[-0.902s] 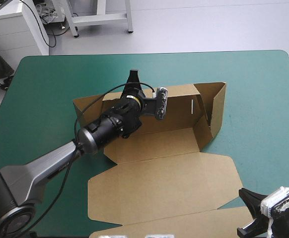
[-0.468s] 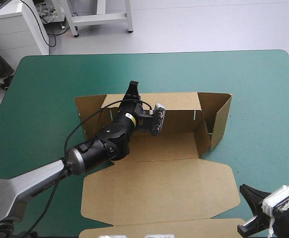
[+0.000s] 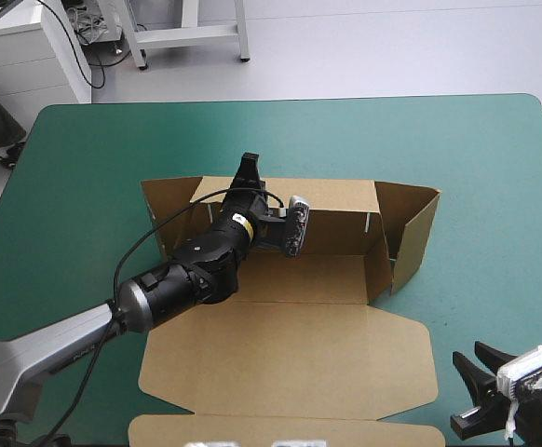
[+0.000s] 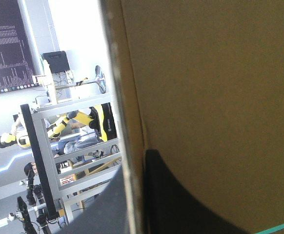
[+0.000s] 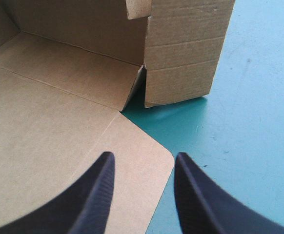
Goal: Fold the box
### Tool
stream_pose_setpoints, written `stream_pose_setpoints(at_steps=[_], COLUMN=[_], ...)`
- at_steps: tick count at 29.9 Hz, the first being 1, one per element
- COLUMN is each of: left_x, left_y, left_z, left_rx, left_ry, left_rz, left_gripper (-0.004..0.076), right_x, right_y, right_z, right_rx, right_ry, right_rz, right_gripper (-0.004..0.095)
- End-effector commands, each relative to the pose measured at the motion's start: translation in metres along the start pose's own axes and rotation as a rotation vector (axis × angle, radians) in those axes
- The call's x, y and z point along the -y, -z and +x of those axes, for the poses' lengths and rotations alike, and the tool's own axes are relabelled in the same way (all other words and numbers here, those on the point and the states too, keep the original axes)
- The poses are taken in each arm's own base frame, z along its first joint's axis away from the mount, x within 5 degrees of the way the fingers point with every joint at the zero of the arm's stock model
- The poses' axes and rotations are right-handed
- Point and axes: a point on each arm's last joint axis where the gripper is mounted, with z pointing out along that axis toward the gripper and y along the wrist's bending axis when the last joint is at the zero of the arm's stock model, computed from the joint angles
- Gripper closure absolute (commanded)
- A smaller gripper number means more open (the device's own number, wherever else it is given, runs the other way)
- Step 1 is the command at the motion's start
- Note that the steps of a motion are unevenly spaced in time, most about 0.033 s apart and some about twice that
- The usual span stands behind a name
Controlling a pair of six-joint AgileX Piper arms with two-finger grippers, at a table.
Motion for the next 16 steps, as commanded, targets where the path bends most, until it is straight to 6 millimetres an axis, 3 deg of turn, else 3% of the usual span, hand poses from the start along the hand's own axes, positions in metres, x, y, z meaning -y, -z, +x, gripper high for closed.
stream_pose_setpoints(at_steps=[1,6,9,16], left_x=[-0.019,-0.019,-0.019,-0.019], left_y=[0.019,0.019,0.019,0.019], left_z=[0.003,0.003,0.003,0.003], left_rx=[0.016,0.014,0.014,0.014], left_ry=[0.000,0.012,0.012,0.012], left_rz=[-0.068,-0.064,-0.064,-0.064], left_gripper=[0.0731,0.0731,0.0731,0.0731], right_x=[0.000,0.001,0.003,0.008], right_y=[0.005,0.010,0.012,-0.004], right_z=[-0.016,-0.028,-0.045,-0.110], right_rx=[0.086,0.118,0.110,0.018], right_ry=[-0.013,-0.063,-0.084,-0.017], right_rz=[0.006,0.016,0.044,0.127], right_gripper=[0.0408,0.0408,0.0408,0.0408])
